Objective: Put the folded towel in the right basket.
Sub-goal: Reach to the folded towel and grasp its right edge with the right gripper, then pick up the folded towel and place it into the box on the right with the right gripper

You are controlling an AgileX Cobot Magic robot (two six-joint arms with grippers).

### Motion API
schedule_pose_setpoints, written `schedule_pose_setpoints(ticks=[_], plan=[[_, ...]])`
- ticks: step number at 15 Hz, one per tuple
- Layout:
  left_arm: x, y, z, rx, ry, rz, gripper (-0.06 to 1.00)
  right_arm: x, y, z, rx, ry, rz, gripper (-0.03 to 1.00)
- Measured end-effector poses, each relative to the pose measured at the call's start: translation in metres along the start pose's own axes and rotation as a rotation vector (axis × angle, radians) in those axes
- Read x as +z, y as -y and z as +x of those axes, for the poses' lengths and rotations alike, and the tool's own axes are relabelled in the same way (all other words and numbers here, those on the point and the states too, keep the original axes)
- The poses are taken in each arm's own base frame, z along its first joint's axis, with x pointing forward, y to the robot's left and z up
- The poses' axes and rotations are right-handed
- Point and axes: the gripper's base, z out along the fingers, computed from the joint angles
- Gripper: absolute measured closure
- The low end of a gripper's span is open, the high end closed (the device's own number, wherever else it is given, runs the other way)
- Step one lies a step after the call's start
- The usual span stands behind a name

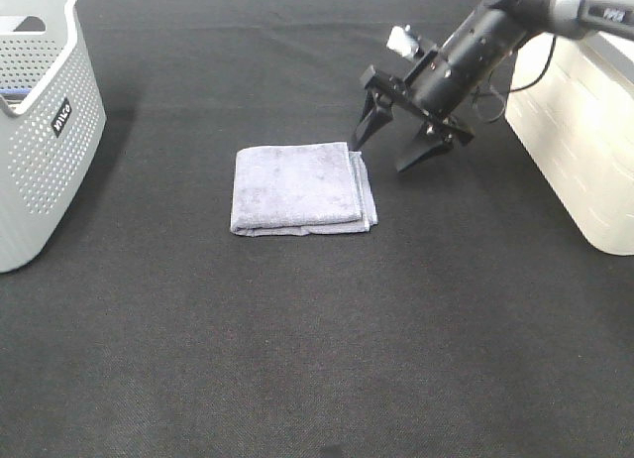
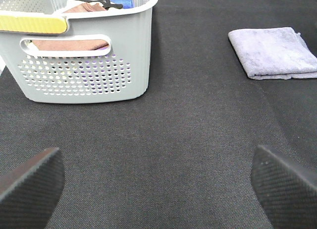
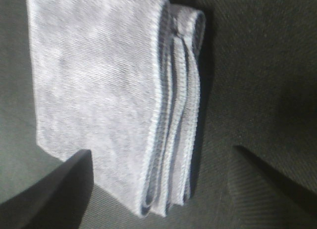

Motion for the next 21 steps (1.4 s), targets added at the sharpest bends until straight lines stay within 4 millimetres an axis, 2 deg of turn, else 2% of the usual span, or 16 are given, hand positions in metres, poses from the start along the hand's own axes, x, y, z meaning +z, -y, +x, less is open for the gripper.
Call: schedule_pose_setpoints(ticks=[6,9,11,13,14,16,17,21], plan=[[0.000,0.000,0.000,0.000,0.000,0.000,-0.02,0.033,0.016,0.004,0.006,-0.054,-0.047,0.25],[0.000,0.000,0.000,0.000,0.000,0.000,-0.02,0.043,0.007,0.005,-0.007,-0.062,-0.101,0.26],[0.000,0.000,0.000,0.000,0.000,0.000,-0.02,0.054,-0.009,0.010,-0.044,-0.084,-0.109,0.29],[0.000,0.000,0.000,0.000,0.000,0.000,-0.02,0.058,-0.011,0.010,-0.028,-0.084,-0.112,0.39],[0.000,0.000,0.000,0.000,0.000,0.000,-0.02,0.060,-0.008,0.010,-0.021,-0.077,-0.101,0.48],[0.000,0.000,0.000,0.000,0.000,0.000,-0.02,0.063,-0.005,0.009,-0.017,-0.073,-0.085,0.78],[0.000,0.000,0.000,0.000,0.000,0.000,-0.02,0.063,-0.005,0.009,-0.017,-0.074,-0.086,0.90],[0.000,0.000,0.000,0.000,0.000,0.000,-0.02,0.057,-0.008,0.007,-0.035,-0.061,-0.075,0.90]])
